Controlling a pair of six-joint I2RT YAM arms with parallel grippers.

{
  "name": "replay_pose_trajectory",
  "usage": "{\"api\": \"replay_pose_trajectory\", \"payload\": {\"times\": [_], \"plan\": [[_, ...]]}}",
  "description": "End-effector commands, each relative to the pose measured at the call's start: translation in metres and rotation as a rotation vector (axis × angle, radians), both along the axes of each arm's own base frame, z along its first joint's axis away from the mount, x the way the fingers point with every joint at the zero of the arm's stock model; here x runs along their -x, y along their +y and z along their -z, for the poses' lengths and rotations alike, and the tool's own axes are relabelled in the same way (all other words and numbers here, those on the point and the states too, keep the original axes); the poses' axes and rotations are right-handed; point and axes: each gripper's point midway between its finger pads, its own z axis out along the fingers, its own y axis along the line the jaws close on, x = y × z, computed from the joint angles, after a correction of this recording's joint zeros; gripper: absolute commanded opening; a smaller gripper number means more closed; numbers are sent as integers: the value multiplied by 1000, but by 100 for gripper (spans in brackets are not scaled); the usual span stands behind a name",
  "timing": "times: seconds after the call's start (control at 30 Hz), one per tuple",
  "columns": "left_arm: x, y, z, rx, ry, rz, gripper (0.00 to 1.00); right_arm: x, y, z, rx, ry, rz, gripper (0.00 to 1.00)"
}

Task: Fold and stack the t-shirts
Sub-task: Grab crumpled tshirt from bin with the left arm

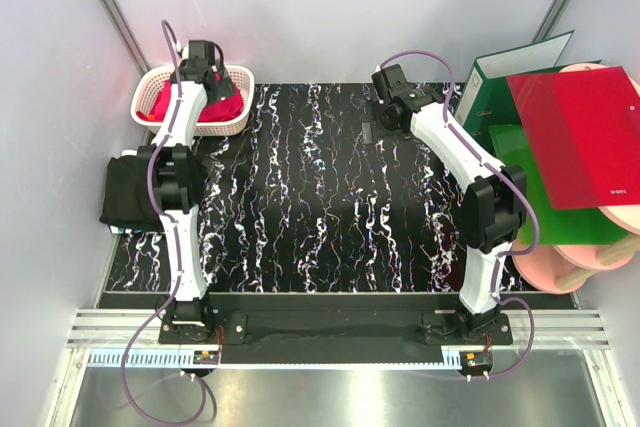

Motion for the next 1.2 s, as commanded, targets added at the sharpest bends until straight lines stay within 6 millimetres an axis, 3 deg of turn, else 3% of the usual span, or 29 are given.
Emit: {"api": "replay_pose_trajectory", "payload": {"times": [0.0,0.23,0.27,0.3,0.33,0.37,0.43,0.53,0.63,0.77,0.97,1.1,1.13,1.17], "plan": [[-10,-4,22,40,20,15,99,-1,2,-28,-17,-76,-12,99],[-22,-26,65,112,76,69,98,-7,7,-25,-27,-72,-20,99],[-21,-27,70,108,85,67,89,-7,7,-26,-25,-72,-22,99],[-21,-28,75,108,95,70,74,-8,7,-25,-22,-72,-21,99],[-20,-27,78,114,101,60,21,-9,6,-26,-19,-73,-20,99],[-18,-24,81,104,110,38,0,-9,6,-26,-17,-75,-20,99],[-17,-22,80,96,109,23,0,-9,6,-25,-13,-71,-18,99],[-16,-13,63,78,82,-5,0,-9,6,-22,-16,-64,-17,99],[-20,-4,21,57,-1,-30,0,-8,8,-19,-23,-55,-23,99],[-21,2,-60,38,-159,-45,0,-8,12,-18,-40,-49,-24,98],[-6,-6,-167,68,-370,-8,0,-7,19,-17,-63,-41,-35,98],[14,-17,-204,115,-430,38,0,-6,21,-15,-62,-36,-40,98],[18,-30,-205,129,-425,71,0,-6,22,-15,-60,-37,-41,98],[29,-37,-222,139,-453,94,0,-6,23,-15,-54,-40,-41,97]]}}
